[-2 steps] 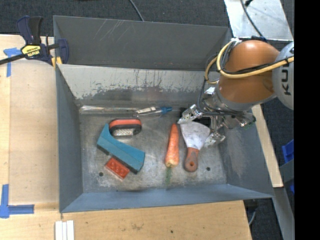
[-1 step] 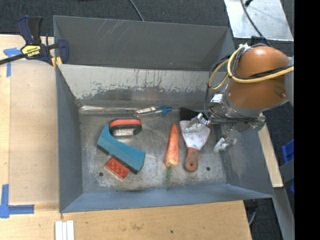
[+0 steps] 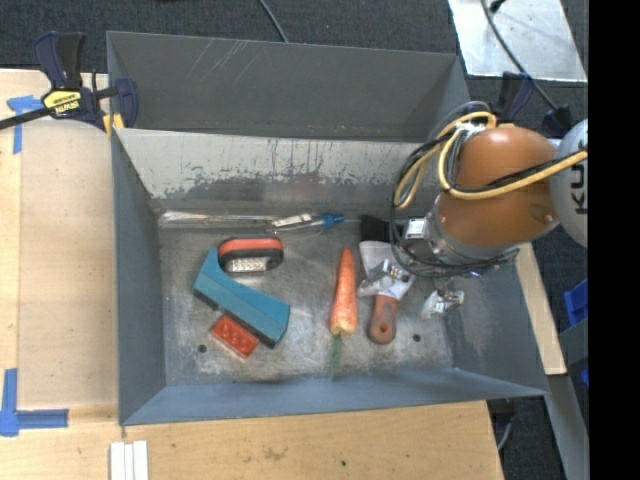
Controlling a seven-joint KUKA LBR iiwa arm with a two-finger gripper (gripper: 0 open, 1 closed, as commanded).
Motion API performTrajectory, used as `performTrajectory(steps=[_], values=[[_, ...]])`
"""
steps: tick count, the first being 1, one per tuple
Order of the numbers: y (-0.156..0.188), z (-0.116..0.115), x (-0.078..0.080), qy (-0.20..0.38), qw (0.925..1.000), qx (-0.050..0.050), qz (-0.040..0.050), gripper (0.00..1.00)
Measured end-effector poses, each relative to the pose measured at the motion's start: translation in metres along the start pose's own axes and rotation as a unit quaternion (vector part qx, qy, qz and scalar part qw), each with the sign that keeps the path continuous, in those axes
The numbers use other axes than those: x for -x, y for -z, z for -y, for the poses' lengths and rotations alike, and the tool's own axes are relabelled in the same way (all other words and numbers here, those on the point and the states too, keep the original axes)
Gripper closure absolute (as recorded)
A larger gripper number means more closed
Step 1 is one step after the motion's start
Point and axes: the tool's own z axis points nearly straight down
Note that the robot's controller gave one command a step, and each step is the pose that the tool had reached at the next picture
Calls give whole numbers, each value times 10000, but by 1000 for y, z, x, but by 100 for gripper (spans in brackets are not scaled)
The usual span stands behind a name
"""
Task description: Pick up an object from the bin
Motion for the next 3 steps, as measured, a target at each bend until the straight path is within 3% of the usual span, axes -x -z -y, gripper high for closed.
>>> performTrajectory(steps=[1,3], values=[[-12,19,2,835,9965,-26,28,100],[-10,17,1,840,9965,-9,26,100]])
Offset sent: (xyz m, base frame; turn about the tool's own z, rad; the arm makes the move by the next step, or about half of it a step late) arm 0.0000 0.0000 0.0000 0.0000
